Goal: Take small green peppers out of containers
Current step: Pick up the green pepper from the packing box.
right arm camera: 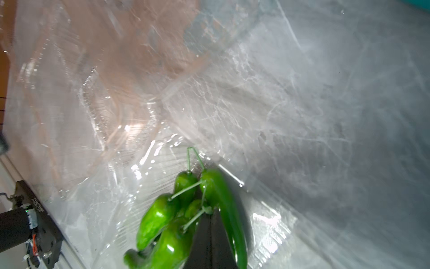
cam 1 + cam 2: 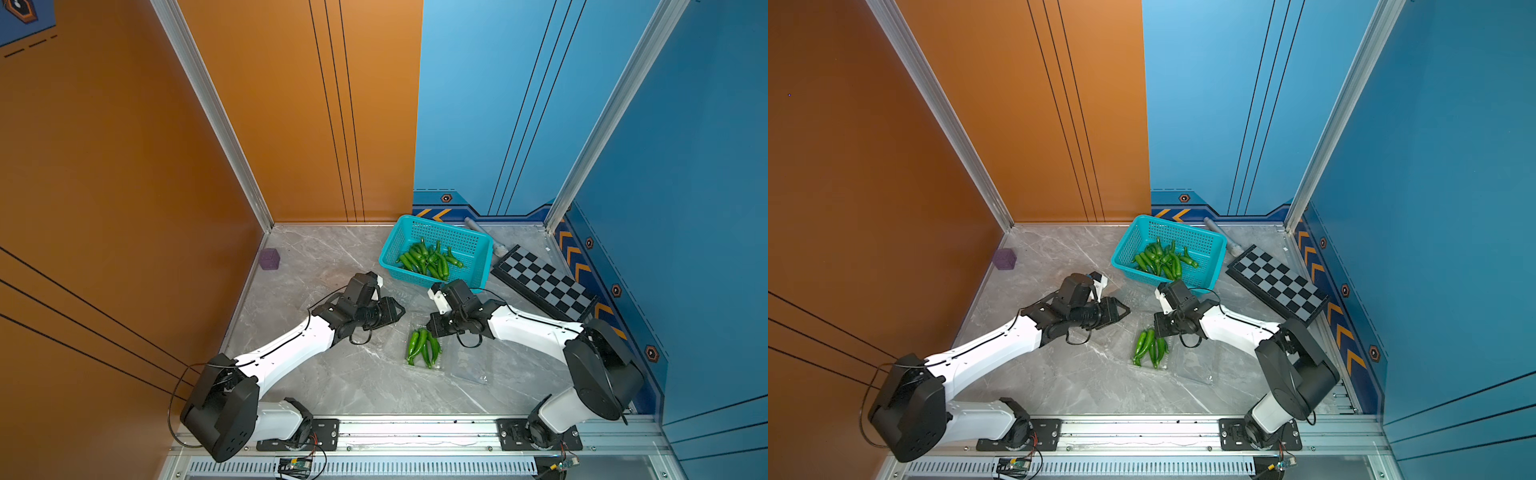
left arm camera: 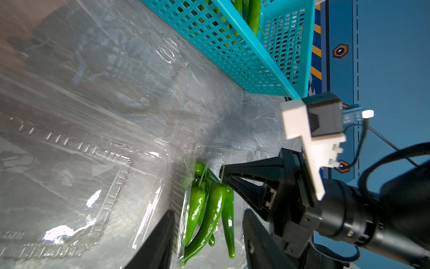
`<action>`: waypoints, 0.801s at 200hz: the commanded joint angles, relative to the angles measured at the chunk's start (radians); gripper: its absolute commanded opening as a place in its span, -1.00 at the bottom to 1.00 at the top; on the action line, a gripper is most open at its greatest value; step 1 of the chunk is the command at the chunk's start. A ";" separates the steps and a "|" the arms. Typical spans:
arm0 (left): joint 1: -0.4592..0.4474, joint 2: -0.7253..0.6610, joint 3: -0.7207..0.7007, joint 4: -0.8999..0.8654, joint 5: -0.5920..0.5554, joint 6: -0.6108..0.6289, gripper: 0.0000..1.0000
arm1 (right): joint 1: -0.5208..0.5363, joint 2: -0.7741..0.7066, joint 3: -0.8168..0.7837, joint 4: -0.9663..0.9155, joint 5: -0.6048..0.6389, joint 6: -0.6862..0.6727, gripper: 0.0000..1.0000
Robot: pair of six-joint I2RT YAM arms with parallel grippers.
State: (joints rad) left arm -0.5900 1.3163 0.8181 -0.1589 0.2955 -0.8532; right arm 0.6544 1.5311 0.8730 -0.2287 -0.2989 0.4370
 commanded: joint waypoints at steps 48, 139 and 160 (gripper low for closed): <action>0.008 0.007 -0.002 -0.021 -0.003 0.009 -0.01 | -0.027 -0.161 0.003 -0.083 -0.040 -0.018 -0.94; 0.007 0.030 0.025 -0.021 -0.004 0.019 -0.02 | -0.110 -0.219 0.032 -0.121 -0.090 -0.043 -0.94; 0.007 0.045 0.029 -0.021 0.001 0.021 -0.02 | -0.141 -0.223 0.060 -0.129 -0.115 -0.050 -0.94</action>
State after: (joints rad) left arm -0.5900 1.3396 0.8196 -0.1585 0.2955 -0.8528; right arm 0.5438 1.3384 0.8806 -0.3191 -0.3714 0.4152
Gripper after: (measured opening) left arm 0.492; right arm 0.047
